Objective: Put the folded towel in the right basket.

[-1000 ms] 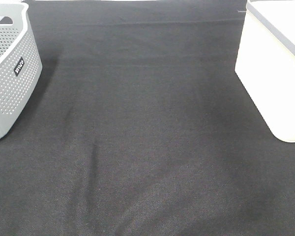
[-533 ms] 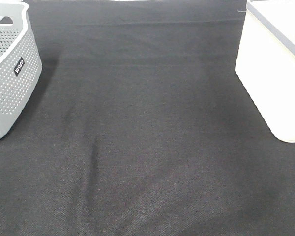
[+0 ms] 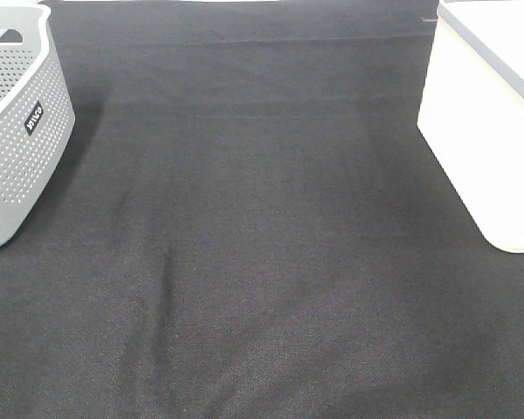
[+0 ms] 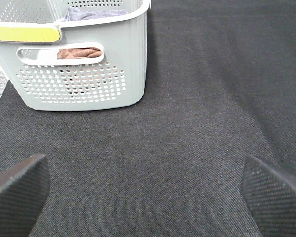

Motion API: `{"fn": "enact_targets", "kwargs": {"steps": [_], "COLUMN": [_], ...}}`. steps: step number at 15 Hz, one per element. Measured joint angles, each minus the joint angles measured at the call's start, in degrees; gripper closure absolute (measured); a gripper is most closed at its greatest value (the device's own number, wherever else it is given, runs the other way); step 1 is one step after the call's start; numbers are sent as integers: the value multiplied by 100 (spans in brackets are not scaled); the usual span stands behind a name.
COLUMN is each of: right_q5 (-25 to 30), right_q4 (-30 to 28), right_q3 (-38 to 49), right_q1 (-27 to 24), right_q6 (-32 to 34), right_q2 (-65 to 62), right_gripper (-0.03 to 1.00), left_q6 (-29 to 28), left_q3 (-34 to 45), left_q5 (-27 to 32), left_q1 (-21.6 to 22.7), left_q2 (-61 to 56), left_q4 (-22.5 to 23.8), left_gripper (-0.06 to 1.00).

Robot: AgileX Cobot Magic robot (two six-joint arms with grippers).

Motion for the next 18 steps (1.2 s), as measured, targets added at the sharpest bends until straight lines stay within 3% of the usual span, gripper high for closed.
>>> {"fn": "enact_targets", "kwargs": {"steps": [3, 6, 9, 11, 14, 16, 18], "right_q5": [-17, -46, -69, -206, -556, -556, -550], "right_q4": [23, -223, -235, -269, -315, -281, -281], "right_q3": [69, 1020, 2807, 4910, 7151, 8188, 8583], "right_q1": [183, 602, 653, 653, 653, 653, 653], "right_q6": [-69, 183, 229, 218, 52, 34, 34], "right_q2": [-269, -1129, -2659, -4481, -6841, -8382, -9058], "right_gripper": [0, 0, 0, 0, 0, 0, 0], "left_q6": [0, 0, 0, 0, 0, 0, 0], "left_q3": [0, 0, 0, 0, 0, 0, 0], "left_q5": [0, 0, 0, 0, 0, 0, 0], "left_q1": [0, 0, 0, 0, 0, 0, 0], "left_q2": [0, 0, 0, 0, 0, 0, 0], "left_q4": [0, 0, 0, 0, 0, 0, 0], "left_gripper": [-3, -3, -3, -3, -3, -3, -3]}}
